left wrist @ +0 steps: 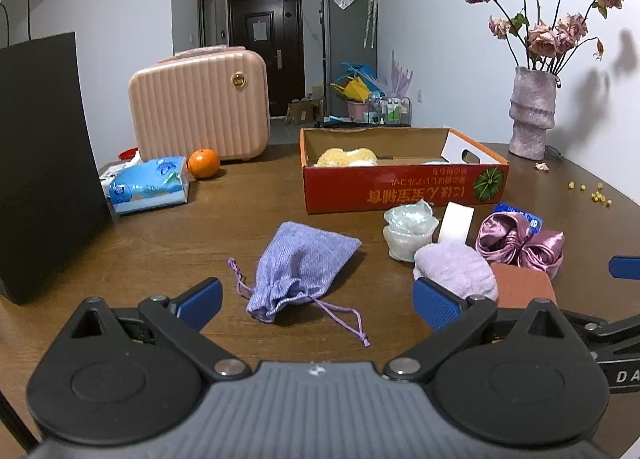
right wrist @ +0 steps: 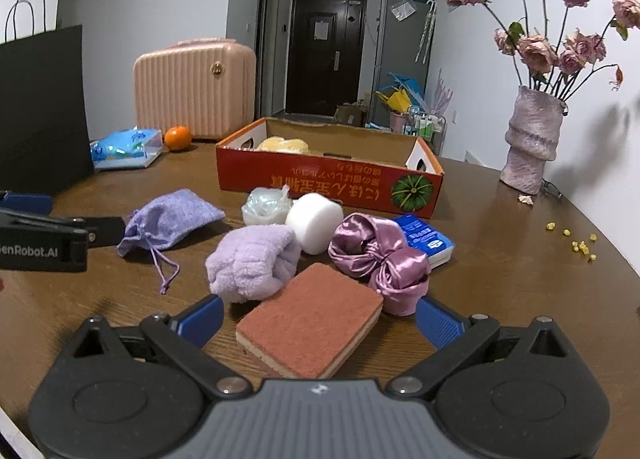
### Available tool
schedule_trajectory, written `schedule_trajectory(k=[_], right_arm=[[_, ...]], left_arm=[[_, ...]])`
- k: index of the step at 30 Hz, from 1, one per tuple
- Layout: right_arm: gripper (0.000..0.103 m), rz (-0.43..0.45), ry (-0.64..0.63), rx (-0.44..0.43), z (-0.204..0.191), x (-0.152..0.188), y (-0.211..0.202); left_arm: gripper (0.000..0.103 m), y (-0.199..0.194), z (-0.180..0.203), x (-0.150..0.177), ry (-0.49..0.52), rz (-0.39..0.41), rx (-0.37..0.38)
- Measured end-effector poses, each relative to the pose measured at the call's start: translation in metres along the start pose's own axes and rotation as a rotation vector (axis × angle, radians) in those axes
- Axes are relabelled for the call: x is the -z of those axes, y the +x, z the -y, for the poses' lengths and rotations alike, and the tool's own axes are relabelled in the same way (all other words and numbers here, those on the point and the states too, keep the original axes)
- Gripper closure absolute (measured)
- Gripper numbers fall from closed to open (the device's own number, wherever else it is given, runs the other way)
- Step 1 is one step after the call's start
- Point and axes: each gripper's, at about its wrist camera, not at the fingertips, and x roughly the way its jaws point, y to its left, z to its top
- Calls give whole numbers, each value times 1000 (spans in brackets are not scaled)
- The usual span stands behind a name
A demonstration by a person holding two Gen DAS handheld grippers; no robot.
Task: Organize soft objects
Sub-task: 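Grasp the red-brown sponge with the right tool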
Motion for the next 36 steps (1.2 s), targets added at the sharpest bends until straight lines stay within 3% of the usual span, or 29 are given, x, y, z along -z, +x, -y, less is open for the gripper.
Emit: schedule_trajectory(k=[15,25,36], right_arm=[[1,-140,-17,73,-17,3,63],[1,-161,16,71,-11,6,78],[11,-136,-2,67,-11,11,76]], left_arm=[[0,16,-11,13,-26,-47,-4],[0,22,-8,20,-26,-75,9],[0,21,-6,24,-29,-85,6]])
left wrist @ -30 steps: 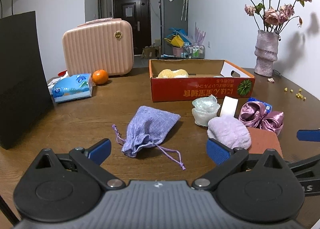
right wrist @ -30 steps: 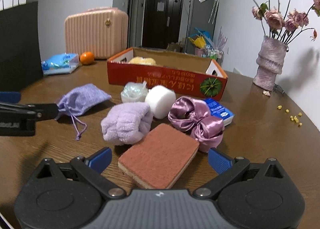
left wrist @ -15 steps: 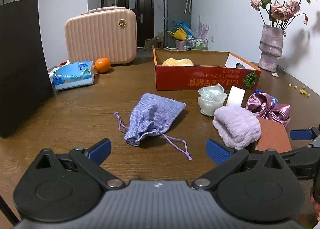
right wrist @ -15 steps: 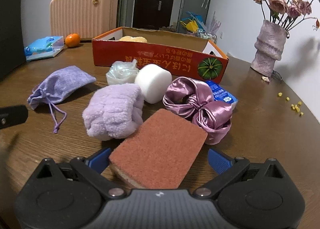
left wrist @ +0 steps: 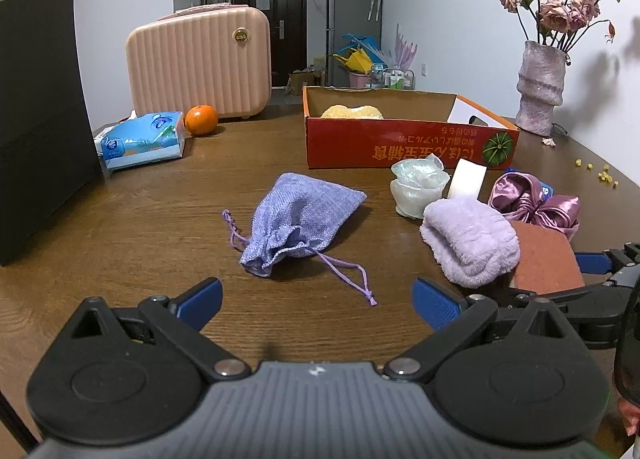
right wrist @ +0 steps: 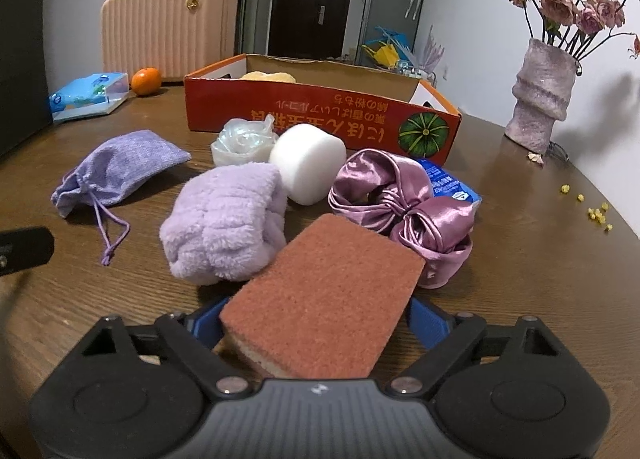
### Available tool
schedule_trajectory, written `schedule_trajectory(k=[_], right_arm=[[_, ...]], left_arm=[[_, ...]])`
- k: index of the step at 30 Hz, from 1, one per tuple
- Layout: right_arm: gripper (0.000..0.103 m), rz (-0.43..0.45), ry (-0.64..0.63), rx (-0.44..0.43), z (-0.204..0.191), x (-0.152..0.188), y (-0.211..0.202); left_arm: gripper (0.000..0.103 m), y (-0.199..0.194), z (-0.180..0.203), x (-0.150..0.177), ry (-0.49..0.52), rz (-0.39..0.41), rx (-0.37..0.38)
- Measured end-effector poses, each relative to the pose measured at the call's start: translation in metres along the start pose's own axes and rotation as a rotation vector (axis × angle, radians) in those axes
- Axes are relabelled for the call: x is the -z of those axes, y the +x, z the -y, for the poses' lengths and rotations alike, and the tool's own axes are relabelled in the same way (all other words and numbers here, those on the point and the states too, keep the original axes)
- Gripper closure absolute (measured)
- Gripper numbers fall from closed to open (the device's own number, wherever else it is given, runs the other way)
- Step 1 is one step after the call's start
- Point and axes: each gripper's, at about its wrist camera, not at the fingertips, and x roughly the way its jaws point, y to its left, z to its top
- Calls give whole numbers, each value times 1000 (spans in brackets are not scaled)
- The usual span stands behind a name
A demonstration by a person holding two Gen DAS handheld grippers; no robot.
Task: Organize soft objects
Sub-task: 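Grasp the red-brown sponge with the right tool, then grasp the lavender fuzzy roll with the left tool while the right tool holds the sponge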
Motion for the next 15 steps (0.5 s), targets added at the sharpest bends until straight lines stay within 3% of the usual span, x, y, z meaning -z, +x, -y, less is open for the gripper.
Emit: schedule_trajectory(k=[15], right_arm=[[13,160,14,-11,28,7,-46]], left_arm=[[0,-7,18,-4,16,15,-8]])
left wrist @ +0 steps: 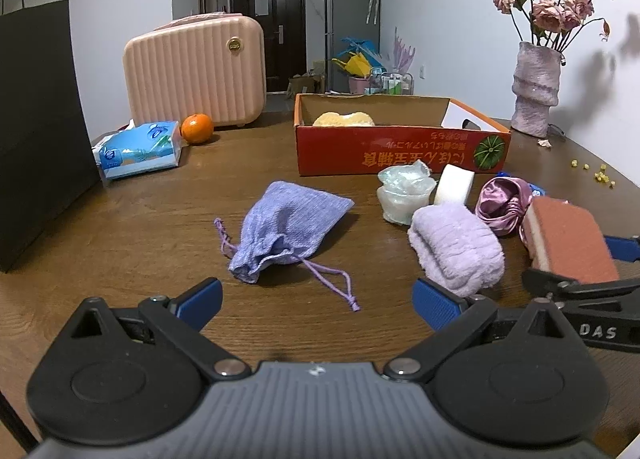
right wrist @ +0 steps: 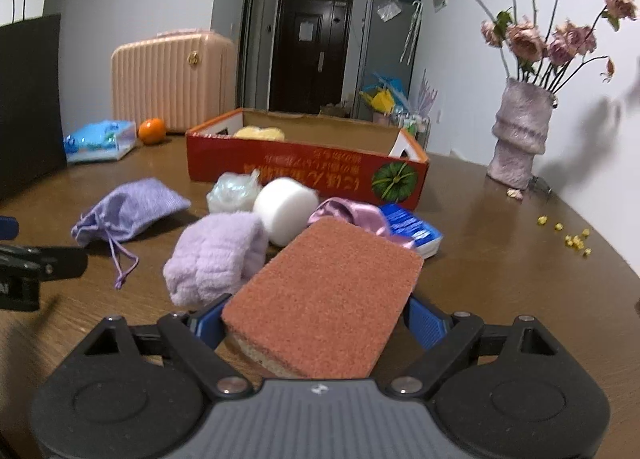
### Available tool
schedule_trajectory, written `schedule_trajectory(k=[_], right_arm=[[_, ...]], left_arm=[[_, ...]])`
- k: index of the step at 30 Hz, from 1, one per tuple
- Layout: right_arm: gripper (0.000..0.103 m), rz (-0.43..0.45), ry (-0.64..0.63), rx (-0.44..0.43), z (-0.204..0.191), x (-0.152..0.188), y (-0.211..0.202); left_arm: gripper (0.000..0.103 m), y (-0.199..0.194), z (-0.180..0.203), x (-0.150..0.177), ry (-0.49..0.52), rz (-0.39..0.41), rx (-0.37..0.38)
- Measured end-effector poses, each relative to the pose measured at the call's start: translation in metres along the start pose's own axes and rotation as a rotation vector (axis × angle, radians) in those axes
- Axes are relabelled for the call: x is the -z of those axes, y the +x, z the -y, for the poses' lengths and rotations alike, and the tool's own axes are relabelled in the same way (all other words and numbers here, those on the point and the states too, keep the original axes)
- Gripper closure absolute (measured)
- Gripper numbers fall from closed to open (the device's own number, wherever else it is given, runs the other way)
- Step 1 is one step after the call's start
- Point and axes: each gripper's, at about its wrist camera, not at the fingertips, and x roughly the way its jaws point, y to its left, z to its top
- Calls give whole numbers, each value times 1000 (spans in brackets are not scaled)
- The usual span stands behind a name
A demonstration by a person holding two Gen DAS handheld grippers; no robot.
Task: Organize soft objects
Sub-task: 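Grasp the lavender fuzzy roll with the left tool while the right tool holds the sponge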
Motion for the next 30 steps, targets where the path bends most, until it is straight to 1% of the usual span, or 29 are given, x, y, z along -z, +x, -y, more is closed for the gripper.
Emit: schedule_trajectory(k=[8,12,15,22,26,30], right_arm=[[13,38,12,11,18,-2,-9],[13,59,14,19,27,-4,-12],[13,72,16,30,35,-5,-13],[13,85,21,53,53,-6,-13],[13,85,20,61,60,-5,-12],[13,83,20,64,66,-5,-10]], left_arm=[[0,2,18,-9,12,11,15],[0,7,30,-17,11,16,40],[0,12,39,-23,0,13,73],[0,33,64,-31,2,-23,95],[0,45,74,-32,3,-47,96],[0,60,82,-32,-7,-82,81]])
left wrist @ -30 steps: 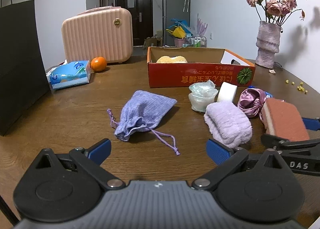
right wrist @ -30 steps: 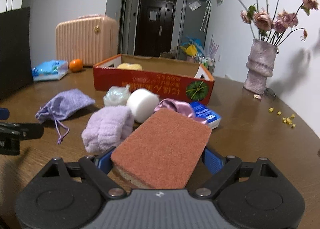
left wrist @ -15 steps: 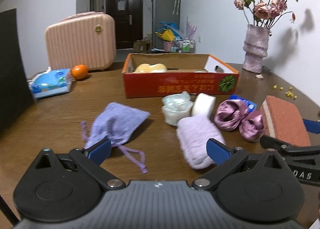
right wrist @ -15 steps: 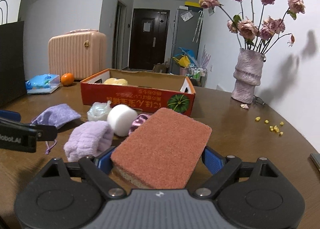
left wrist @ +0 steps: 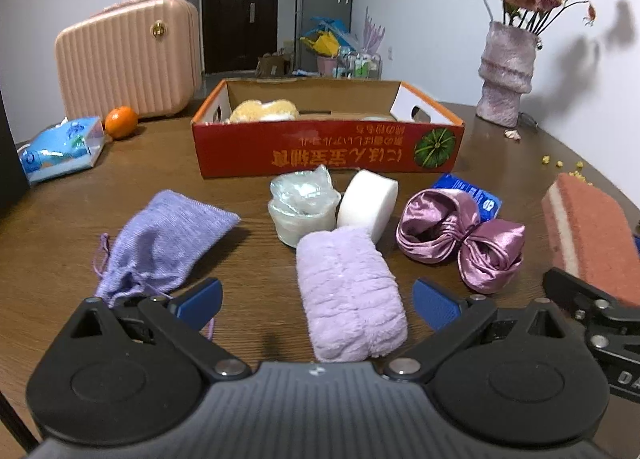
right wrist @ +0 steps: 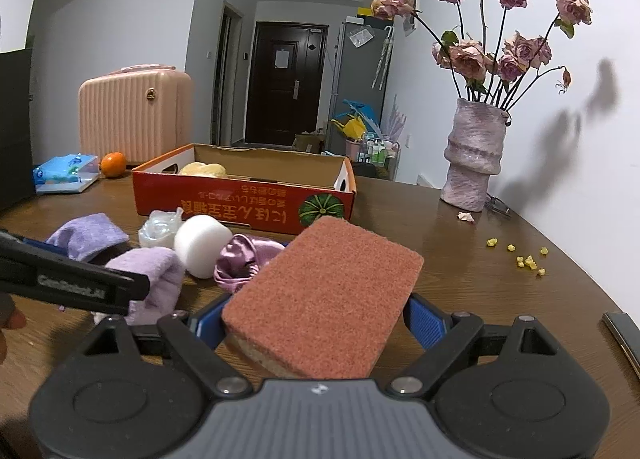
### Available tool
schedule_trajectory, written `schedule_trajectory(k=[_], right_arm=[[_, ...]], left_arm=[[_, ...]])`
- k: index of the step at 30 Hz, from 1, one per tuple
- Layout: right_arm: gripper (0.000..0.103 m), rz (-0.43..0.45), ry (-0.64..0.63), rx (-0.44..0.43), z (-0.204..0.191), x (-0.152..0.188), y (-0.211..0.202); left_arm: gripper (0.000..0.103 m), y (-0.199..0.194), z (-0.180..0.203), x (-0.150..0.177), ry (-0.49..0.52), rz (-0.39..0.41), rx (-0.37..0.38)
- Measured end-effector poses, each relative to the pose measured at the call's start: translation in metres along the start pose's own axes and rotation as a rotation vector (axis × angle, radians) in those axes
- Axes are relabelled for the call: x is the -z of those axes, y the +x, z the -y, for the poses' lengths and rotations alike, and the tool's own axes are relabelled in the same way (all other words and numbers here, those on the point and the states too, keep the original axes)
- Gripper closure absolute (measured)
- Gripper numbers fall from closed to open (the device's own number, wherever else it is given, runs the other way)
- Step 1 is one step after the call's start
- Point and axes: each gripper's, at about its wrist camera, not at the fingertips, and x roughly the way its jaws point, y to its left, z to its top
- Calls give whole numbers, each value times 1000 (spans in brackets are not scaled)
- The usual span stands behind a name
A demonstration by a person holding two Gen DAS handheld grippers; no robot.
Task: Organize soft objects
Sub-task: 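Grasp the lavender fuzzy roll with the left tool while the right tool holds the sponge, then lift the sponge and lavender roll and carry both over the cardboard box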
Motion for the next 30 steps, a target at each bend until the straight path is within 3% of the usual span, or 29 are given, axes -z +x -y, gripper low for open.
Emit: schedule_trajectory(k=[12,15,21,23,30], right_arm=[[13,-17,8,-9,9,4,9],[13,-19,7,-12,8,5,11],[13,-21,7,-18,7,5,12],[13,-20,8,-20,8,5,12],[13,-15,3,-23,7,5,12]], left_arm=[[0,31,8,4,-12,-42,-41],[7,33,8,5,-8,-39,-40],[33,32,6,6,-10,-40,17],[52,32,4,6,-5,-44,43],[55,23,1,6,7,-12,57]])
